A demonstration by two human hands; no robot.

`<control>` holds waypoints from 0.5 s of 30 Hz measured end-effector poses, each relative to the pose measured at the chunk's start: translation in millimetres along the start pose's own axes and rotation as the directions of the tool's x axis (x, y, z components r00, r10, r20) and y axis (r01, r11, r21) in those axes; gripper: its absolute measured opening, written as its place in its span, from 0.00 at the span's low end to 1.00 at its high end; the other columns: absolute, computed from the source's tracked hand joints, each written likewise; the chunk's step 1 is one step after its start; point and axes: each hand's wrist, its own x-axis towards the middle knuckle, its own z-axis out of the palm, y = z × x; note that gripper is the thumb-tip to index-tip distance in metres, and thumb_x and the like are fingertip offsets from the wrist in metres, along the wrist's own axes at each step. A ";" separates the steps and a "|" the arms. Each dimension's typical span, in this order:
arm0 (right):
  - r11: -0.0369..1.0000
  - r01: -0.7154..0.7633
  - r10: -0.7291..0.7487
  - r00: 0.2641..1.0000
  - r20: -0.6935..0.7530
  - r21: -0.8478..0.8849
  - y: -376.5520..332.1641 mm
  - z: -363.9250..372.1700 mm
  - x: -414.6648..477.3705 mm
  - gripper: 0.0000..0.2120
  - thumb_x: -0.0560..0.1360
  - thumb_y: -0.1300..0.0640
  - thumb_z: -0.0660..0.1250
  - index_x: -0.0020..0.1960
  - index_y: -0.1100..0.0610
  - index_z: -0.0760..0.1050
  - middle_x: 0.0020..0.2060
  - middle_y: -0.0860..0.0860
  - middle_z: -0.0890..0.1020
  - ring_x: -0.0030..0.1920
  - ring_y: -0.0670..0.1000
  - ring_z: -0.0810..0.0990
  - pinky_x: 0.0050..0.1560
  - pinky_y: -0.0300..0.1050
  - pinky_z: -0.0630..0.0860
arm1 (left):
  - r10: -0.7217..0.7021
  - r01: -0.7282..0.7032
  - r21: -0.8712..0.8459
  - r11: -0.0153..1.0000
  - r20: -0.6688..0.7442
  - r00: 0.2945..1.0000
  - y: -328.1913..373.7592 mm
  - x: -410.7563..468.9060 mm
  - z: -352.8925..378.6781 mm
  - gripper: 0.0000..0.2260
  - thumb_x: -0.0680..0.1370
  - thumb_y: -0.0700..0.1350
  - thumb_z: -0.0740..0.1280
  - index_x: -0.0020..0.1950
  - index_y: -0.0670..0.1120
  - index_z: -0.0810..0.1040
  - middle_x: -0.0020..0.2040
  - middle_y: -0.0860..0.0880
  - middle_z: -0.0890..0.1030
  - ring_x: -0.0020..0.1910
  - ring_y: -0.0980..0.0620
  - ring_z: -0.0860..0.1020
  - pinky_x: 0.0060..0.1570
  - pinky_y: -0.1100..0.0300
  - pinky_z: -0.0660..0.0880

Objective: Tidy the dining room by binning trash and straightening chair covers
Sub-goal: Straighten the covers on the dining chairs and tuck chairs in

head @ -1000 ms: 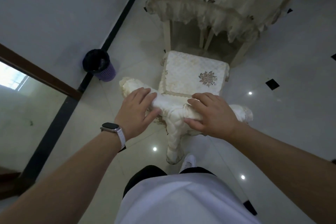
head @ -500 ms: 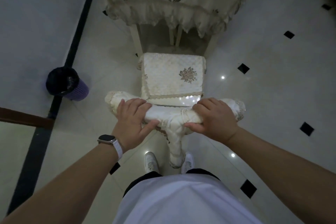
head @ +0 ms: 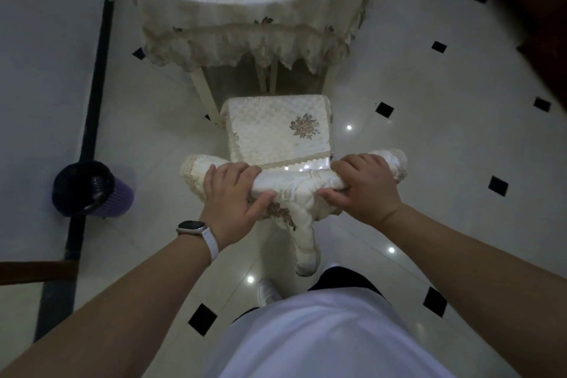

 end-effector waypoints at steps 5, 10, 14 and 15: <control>1.000 -0.005 0.005 1.000 0.000 0.016 9.1 8.1 19.0 0.35 0.75 0.27 0.52 0.47 0.56 0.80 0.43 0.52 0.82 0.44 0.57 0.79 0.54 0.53 0.70 | 0.005 -0.005 -0.009 1.000 0.014 1.000 -7.0 23.3 0.6 0.25 0.78 0.65 0.56 0.60 0.48 0.77 0.57 0.48 0.76 0.60 0.44 0.71 0.67 0.34 0.59; 0.994 0.096 -0.097 0.995 0.014 0.051 27.1 18.9 46.2 0.31 0.73 0.29 0.58 0.48 0.57 0.80 0.42 0.53 0.81 0.43 0.56 0.79 0.48 0.51 0.73 | -0.007 0.008 -0.014 1.000 0.003 1.000 -12.3 46.8 3.0 0.25 0.78 0.65 0.56 0.60 0.47 0.77 0.57 0.48 0.76 0.60 0.44 0.71 0.69 0.34 0.57; 0.991 0.123 -0.120 0.991 -0.059 0.055 39.5 31.4 69.6 0.33 0.75 0.28 0.56 0.43 0.58 0.80 0.37 0.53 0.79 0.37 0.55 0.76 0.39 0.47 0.72 | 0.001 -0.001 0.004 1.000 0.023 1.000 -21.9 71.0 3.5 0.27 0.79 0.67 0.52 0.61 0.48 0.75 0.57 0.47 0.75 0.60 0.44 0.70 0.70 0.35 0.56; 0.991 0.120 -0.115 0.991 -0.069 0.062 43.3 34.4 75.1 0.33 0.75 0.28 0.56 0.43 0.58 0.80 0.36 0.53 0.78 0.37 0.55 0.76 0.38 0.47 0.72 | -0.002 0.002 0.009 1.000 0.025 1.000 -23.7 77.7 3.6 0.27 0.79 0.67 0.52 0.61 0.48 0.75 0.57 0.47 0.75 0.60 0.45 0.70 0.70 0.35 0.57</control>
